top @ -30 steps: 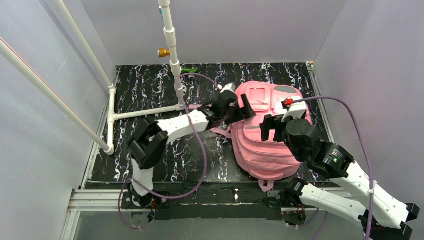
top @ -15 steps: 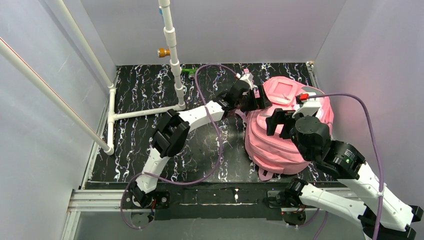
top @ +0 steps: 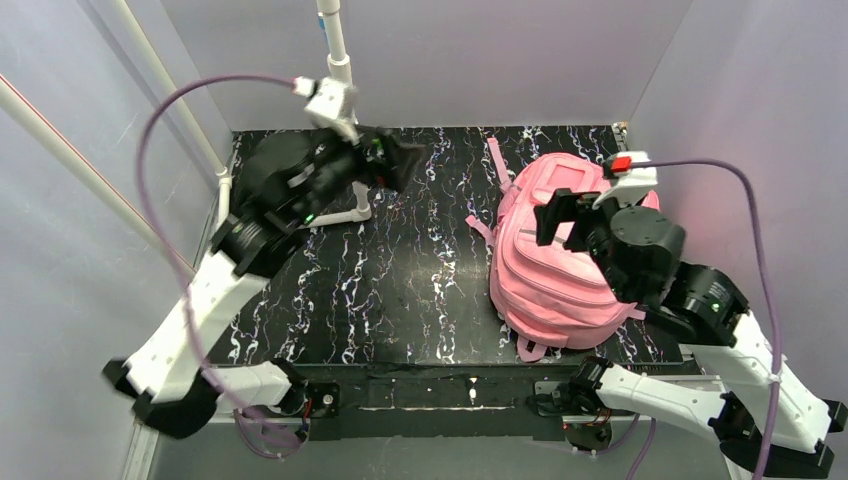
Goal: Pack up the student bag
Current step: Reset both arms
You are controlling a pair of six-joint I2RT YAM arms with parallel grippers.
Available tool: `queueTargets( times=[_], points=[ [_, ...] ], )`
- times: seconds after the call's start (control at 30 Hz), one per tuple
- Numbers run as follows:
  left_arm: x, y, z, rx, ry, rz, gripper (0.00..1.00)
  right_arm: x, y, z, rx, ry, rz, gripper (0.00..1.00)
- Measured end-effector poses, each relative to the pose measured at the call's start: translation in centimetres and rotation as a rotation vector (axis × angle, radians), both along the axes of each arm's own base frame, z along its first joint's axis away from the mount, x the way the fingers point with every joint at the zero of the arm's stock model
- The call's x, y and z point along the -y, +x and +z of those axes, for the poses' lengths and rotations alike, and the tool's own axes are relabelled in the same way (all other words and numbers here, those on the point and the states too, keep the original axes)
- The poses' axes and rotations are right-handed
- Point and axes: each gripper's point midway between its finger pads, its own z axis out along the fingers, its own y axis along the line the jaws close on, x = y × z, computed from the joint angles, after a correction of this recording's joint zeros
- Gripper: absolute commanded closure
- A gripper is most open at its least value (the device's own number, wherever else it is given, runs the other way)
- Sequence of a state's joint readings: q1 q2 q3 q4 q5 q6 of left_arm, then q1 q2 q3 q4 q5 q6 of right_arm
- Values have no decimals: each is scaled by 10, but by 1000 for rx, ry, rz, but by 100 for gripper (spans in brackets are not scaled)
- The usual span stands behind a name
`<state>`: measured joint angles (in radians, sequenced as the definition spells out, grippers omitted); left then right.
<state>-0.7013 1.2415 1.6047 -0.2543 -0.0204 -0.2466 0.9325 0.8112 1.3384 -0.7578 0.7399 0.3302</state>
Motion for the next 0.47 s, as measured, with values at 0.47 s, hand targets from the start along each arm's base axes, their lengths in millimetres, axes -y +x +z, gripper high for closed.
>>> queueTargets(
  times=[0.47],
  points=[
    [-114, -61, 58, 406, 28, 243, 2, 43, -9, 88, 211, 96, -89, 2]
  ],
)
